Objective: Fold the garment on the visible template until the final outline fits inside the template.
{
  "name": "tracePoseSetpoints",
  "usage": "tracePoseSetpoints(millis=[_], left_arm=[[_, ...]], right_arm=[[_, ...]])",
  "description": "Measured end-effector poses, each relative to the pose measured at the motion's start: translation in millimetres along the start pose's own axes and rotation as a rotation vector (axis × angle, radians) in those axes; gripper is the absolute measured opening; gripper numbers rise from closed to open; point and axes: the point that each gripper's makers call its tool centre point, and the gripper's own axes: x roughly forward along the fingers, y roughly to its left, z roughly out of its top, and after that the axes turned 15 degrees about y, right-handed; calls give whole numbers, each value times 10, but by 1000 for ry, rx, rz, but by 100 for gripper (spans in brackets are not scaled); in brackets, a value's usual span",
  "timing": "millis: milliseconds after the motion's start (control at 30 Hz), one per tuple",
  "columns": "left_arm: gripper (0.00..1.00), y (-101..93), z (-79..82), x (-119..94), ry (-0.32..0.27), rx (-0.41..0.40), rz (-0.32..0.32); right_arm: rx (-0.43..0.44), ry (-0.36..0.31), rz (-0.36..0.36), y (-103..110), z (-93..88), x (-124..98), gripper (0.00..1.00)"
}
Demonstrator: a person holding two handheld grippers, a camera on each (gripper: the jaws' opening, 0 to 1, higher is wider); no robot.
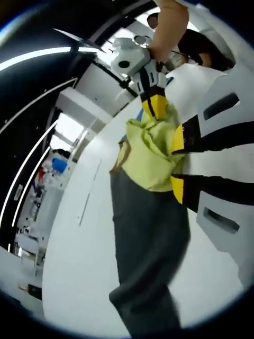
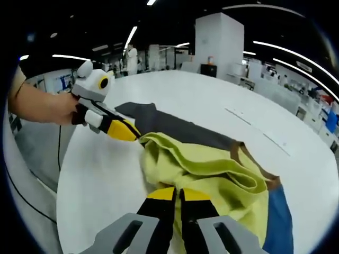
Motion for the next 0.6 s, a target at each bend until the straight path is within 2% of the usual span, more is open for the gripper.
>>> tracePoseSetpoints(millis=[167,300,600], left_arm=[[11,14,-30,62,26,15,13],[10,37,6,57,14,13,23],[2,19,0,93,32,35,24]], right_arm=[[-2,2,-1,6,-12,-6,0],[0,4,-3,2,-26,-13,0],[3,-5,-7,13,-9,-27,0]])
